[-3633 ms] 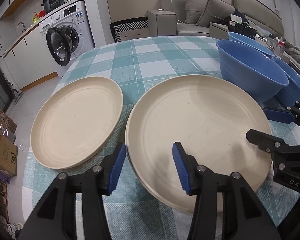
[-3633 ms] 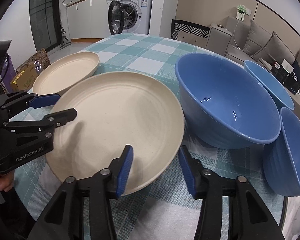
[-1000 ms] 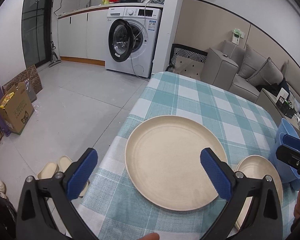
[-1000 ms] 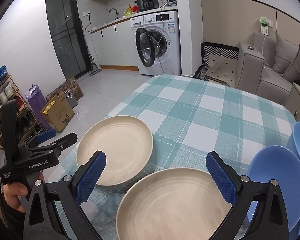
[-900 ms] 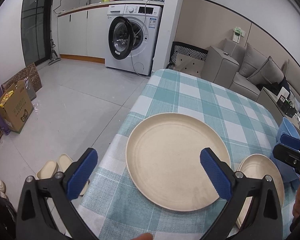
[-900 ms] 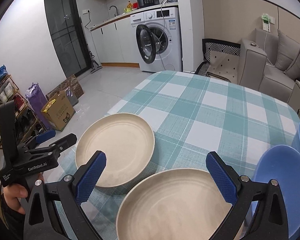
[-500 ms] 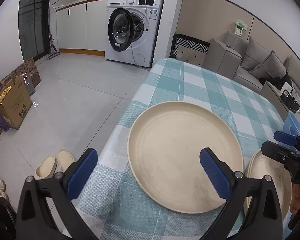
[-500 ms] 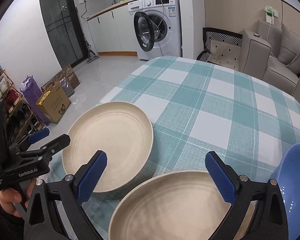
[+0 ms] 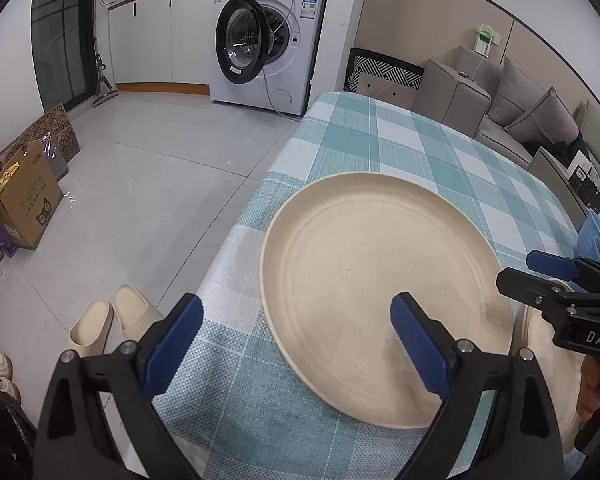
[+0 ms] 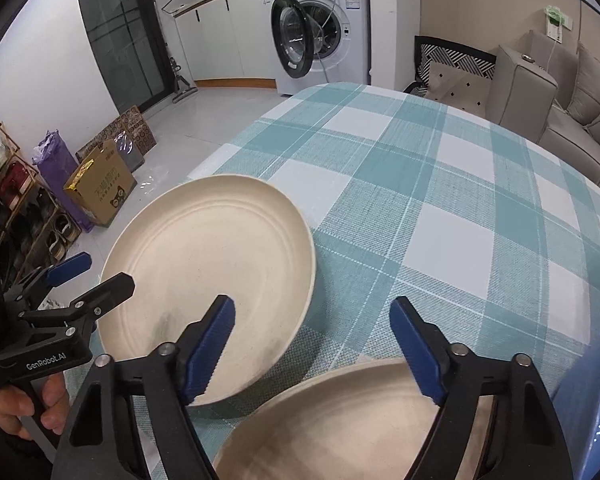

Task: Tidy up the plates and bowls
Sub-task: 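Close both grippers on the cream plate's rim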

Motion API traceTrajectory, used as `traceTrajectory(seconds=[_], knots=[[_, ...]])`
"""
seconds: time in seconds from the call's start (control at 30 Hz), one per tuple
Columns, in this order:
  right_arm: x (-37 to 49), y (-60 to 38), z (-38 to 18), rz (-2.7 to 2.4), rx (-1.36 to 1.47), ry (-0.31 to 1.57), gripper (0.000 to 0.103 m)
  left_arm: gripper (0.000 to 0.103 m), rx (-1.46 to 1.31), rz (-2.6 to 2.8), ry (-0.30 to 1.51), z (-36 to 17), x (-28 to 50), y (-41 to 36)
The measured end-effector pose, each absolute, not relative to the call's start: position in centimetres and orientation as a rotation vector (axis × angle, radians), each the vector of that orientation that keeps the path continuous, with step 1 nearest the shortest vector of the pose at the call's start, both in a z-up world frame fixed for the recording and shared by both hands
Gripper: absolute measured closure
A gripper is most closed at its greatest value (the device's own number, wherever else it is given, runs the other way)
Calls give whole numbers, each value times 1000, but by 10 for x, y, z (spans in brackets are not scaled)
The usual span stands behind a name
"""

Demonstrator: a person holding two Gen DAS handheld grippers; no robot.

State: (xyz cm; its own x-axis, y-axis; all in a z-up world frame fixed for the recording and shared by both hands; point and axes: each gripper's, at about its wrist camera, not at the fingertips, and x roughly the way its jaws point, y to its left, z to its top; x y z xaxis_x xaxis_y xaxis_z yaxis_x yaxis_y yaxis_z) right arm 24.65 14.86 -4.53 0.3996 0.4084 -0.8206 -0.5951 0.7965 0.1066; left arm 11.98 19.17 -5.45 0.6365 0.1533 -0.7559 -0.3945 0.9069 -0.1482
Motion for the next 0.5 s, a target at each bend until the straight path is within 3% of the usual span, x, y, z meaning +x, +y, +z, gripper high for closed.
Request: traceTrajectory(seconds=[0.23,0.33,0.4,0.43,0.5], knots=[[251,156,-57,654,-230,1003,43,20,-310,315,845,-59,119,192],[252,159,-61,656,-233,1010,44,23,-303,317,848,-60,119,192],[252,160,-63,659,-236,1015,51,37,-306,315,858,-61,120,192],[252,161,-63,658,-242,1019,56,38,-308,315,866,-63,120,193],[251,162,-64,649,-252,1016,56,47,-305,319,871,-64,121,193]])
